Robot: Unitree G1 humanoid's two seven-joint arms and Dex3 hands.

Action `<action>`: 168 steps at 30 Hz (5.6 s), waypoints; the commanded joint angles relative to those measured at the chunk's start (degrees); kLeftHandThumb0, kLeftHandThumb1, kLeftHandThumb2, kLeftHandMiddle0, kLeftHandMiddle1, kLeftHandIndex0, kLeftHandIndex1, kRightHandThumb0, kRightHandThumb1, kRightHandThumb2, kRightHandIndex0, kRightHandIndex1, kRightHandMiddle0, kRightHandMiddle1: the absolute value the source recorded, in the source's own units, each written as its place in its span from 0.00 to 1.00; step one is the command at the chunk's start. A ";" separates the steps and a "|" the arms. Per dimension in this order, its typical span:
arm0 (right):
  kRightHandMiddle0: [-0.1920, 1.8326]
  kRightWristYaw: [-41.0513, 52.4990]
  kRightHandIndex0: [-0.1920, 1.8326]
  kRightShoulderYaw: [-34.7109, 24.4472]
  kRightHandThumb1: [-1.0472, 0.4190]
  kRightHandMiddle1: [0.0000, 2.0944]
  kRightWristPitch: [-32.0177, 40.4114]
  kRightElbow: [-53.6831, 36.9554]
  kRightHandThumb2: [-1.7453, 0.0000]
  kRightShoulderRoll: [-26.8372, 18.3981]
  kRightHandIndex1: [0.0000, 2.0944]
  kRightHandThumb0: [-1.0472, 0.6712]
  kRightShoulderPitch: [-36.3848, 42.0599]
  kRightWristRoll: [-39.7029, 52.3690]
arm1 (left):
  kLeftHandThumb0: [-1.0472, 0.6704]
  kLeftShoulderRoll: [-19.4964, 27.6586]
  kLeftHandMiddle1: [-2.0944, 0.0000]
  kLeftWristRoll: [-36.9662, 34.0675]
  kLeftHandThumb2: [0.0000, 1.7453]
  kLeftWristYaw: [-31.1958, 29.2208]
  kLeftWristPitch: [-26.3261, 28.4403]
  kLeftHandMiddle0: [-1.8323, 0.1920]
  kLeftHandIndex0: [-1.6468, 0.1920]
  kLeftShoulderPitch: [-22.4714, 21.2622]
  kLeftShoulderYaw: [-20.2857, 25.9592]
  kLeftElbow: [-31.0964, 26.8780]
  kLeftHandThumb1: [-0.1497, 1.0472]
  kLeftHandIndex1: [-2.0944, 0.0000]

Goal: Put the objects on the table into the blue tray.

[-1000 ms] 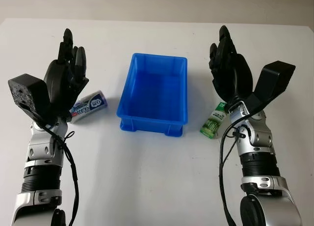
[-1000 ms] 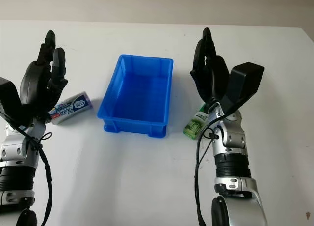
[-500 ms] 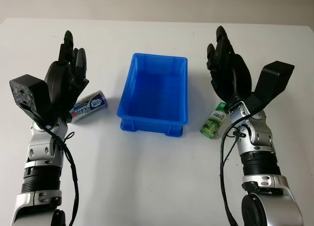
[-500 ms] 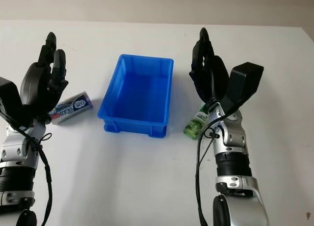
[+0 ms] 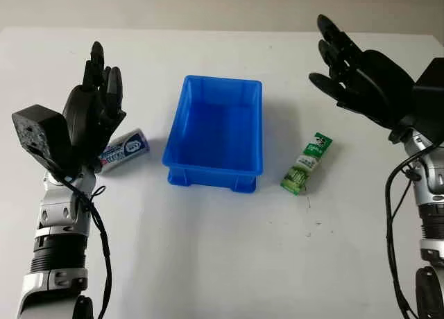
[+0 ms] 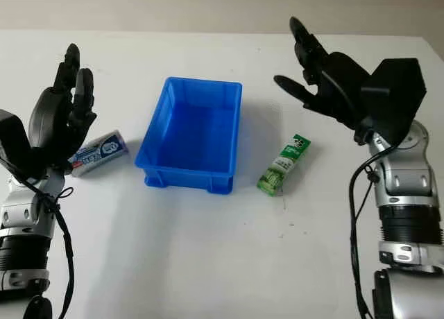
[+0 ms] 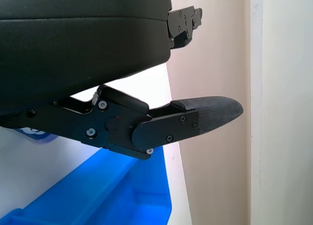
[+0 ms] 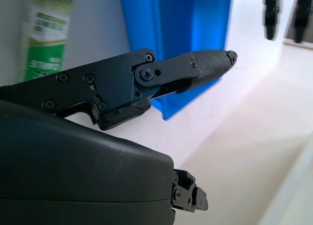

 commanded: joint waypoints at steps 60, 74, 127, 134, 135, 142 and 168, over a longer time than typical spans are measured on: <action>0.29 -17.33 0.28 18.93 0.11 0.05 -58.98 19.69 0.97 -14.76 0.07 0.47 1.97 -40.09 | 0.18 0.51 1.00 0.41 0.36 -1.42 0.45 1.00 1.00 -0.78 -0.33 0.32 1.00 1.00; 0.22 -41.56 0.26 29.50 0.06 0.72 -60.55 33.35 0.97 -12.79 0.75 0.41 -7.58 -57.94 | 0.18 0.82 1.00 0.60 0.37 -1.11 1.28 1.00 1.00 0.17 -0.52 -1.16 1.00 1.00; 0.54 -78.84 0.63 34.96 0.00 1.00 -46.41 42.32 0.93 4.02 1.00 0.35 -32.10 -58.81 | 0.19 -0.23 1.00 0.43 0.36 0.07 0.17 1.00 1.00 -0.80 -0.79 0.19 1.00 1.00; 0.48 -79.54 0.61 38.75 0.00 1.00 -49.85 43.72 0.91 9.29 1.00 0.33 -33.18 -60.21 | 0.18 -0.62 1.00 0.53 0.36 0.43 -0.02 1.00 1.00 0.00 -0.97 -0.43 1.00 1.00; 0.48 -79.44 0.61 39.47 0.00 1.00 -50.40 44.26 0.91 10.07 1.00 0.32 -33.43 -60.57 | 0.18 -0.70 1.00 0.62 0.36 0.62 0.03 1.00 1.00 0.13 -1.00 -0.54 1.00 1.00; 0.46 -79.15 0.59 42.52 0.00 1.00 -52.17 46.73 0.94 12.09 1.00 0.31 -34.28 -61.72 | 0.18 -1.06 1.00 0.57 0.36 1.08 0.11 1.00 1.00 0.70 -0.85 -0.94 1.00 1.00; 0.01 -47.97 0.04 35.83 0.00 0.03 -50.22 39.91 0.68 6.90 0.00 0.09 -31.68 -49.54 | 0.18 -0.72 1.00 0.41 0.35 1.23 0.07 1.00 1.00 0.28 -0.64 -0.23 1.00 1.00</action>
